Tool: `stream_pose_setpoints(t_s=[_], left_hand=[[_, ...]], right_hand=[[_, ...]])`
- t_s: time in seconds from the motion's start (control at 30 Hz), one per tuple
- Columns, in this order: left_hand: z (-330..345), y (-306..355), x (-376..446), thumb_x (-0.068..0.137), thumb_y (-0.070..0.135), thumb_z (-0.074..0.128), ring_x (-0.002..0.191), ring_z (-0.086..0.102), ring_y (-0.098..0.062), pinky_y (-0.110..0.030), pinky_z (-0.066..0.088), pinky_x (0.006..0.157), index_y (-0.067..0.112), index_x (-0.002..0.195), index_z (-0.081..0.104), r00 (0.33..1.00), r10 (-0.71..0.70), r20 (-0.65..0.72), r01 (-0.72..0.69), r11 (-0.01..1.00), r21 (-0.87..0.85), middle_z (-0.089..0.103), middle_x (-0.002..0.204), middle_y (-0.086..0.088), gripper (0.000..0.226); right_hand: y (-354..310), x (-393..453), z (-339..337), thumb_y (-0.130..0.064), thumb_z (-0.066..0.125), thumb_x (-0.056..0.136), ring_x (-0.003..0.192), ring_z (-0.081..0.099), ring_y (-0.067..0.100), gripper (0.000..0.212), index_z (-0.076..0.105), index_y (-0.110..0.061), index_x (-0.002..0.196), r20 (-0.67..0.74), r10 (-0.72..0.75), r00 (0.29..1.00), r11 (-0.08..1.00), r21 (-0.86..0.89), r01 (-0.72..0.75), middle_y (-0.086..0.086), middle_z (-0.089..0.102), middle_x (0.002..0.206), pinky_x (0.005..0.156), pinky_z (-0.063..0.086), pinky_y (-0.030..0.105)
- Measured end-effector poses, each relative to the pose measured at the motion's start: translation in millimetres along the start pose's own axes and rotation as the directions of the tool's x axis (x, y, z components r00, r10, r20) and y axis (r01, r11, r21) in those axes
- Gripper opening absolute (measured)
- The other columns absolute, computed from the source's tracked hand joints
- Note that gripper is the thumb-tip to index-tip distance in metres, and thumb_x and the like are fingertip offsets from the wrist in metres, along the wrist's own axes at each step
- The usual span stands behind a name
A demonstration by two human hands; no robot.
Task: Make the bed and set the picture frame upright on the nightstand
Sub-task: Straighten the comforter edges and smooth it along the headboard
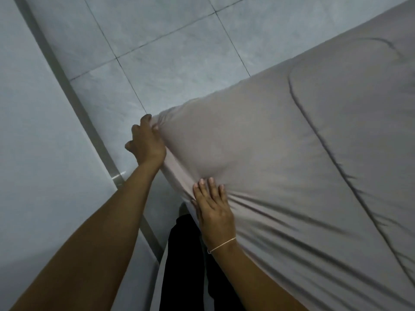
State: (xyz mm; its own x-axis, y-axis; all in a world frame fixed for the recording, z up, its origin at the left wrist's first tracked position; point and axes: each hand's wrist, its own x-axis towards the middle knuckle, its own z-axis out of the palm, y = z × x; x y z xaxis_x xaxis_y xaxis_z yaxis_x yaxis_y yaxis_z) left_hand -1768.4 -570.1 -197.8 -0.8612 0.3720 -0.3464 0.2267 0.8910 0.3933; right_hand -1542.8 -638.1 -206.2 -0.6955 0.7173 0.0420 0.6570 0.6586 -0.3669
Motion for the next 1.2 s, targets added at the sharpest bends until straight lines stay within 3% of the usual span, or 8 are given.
stream_pose_setpoints(t_s=[0.1, 0.3, 0.47, 0.67, 0.87, 1.03, 1.13, 1.2], left_hand=[[5, -6, 2, 0.100, 0.018, 0.040, 0.110, 0.050, -0.038, -0.034, 0.029, 0.085, 0.025, 0.133, 0.045, 0.999, 0.033, 0.017, -0.034, 0.997, 0.070, 0.047, 0.127, -0.014, 0.035], [9, 32, 2, 0.095, 0.025, 0.045, 0.141, 0.018, -0.037, -0.052, 0.008, 0.117, 0.019, 0.149, 0.022, 0.973, 0.210, 0.100, -0.226, 0.955, 0.192, 0.016, 0.155, -0.017, 0.059], [32, 54, 4, 0.100, 0.049, 0.020, 0.147, 0.007, -0.025, -0.051, 0.003, 0.118, 0.028, 0.150, 0.019, 0.720, 0.520, 0.459, -0.606, 0.794, 0.050, 0.015, 0.159, -0.004, 0.054], [34, 29, 22, 0.096, 0.054, 0.011, 0.140, 0.028, -0.030, -0.054, 0.019, 0.114, 0.027, 0.146, 0.031, 0.735, 0.458, 0.500, -0.513, 0.858, -0.032, 0.033, 0.152, -0.003, 0.060], [24, 66, 16, 0.103, 0.039, 0.017, 0.147, 0.007, -0.030, -0.045, 0.007, 0.119, 0.019, 0.151, 0.020, 0.706, 0.523, 0.477, -0.587, 0.810, -0.020, 0.013, 0.159, -0.011, 0.052], [42, 121, -2, 0.103, 0.032, 0.023, 0.147, 0.007, -0.024, -0.039, 0.008, 0.120, 0.020, 0.151, 0.018, 0.539, 0.693, 0.478, -0.720, 0.674, -0.165, 0.013, 0.159, -0.006, 0.049], [53, 114, -3, 0.102, 0.041, 0.023, 0.146, 0.015, -0.017, -0.039, 0.013, 0.120, 0.023, 0.150, 0.019, 0.482, 0.685, 0.546, -0.734, 0.656, -0.175, 0.017, 0.159, -0.003, 0.052], [52, 93, 6, 0.100, 0.050, 0.025, 0.143, 0.024, -0.015, -0.035, 0.018, 0.118, 0.024, 0.149, 0.025, 0.557, 0.630, 0.542, -0.667, 0.727, -0.160, 0.026, 0.156, -0.001, 0.056]], right_hand=[[-10, 6, -5, -0.016, 0.059, 0.091, 0.132, 0.047, 0.033, 0.036, 0.062, -0.007, 0.125, 0.048, -0.008, 0.999, 1.000, 0.017, 0.007, 0.011, 0.057, 0.135, 0.111, 0.030, 0.049], [57, 37, -65, -0.043, 0.036, 0.100, 0.142, 0.030, 0.032, 0.050, 0.040, -0.017, 0.143, -0.086, 0.199, 0.976, 0.980, 0.013, -0.198, 0.015, 0.039, 0.149, 0.115, 0.019, 0.053], [107, 44, -56, -0.048, 0.023, 0.100, 0.148, 0.011, 0.034, 0.060, 0.025, -0.017, 0.152, -0.045, 0.516, 0.855, 0.843, -0.153, -0.516, 0.015, 0.018, 0.159, 0.116, 0.014, 0.058], [7, 14, -8, -0.046, 0.035, 0.097, 0.144, 0.018, 0.040, 0.055, 0.034, -0.025, 0.148, 0.147, 0.137, 0.980, 0.975, -0.193, -0.107, 0.008, 0.028, 0.156, 0.113, 0.023, 0.058], [-30, -2, -13, -0.035, 0.048, 0.095, 0.143, 0.031, 0.029, 0.044, 0.051, -0.023, 0.137, 0.251, -0.269, 0.930, 0.963, 0.070, 0.260, 0.007, 0.040, 0.151, 0.111, 0.032, 0.048], [74, 37, -63, -0.026, 0.043, 0.098, 0.144, 0.025, 0.029, 0.045, 0.041, -0.012, 0.141, -0.133, 0.176, 0.975, 0.984, 0.012, -0.176, 0.022, 0.040, 0.146, 0.116, 0.018, 0.052], [146, 58, -78, -0.035, 0.035, 0.101, 0.146, 0.017, 0.032, 0.052, 0.029, -0.014, 0.149, -0.211, 0.520, 0.828, 0.836, -0.074, -0.544, 0.020, 0.025, 0.155, 0.116, 0.010, 0.056], [164, 67, -70, -0.040, 0.029, 0.101, 0.148, 0.013, 0.033, 0.055, 0.021, -0.021, 0.152, -0.189, 0.681, 0.708, 0.701, -0.112, -0.704, 0.014, 0.017, 0.159, 0.116, 0.008, 0.058]])
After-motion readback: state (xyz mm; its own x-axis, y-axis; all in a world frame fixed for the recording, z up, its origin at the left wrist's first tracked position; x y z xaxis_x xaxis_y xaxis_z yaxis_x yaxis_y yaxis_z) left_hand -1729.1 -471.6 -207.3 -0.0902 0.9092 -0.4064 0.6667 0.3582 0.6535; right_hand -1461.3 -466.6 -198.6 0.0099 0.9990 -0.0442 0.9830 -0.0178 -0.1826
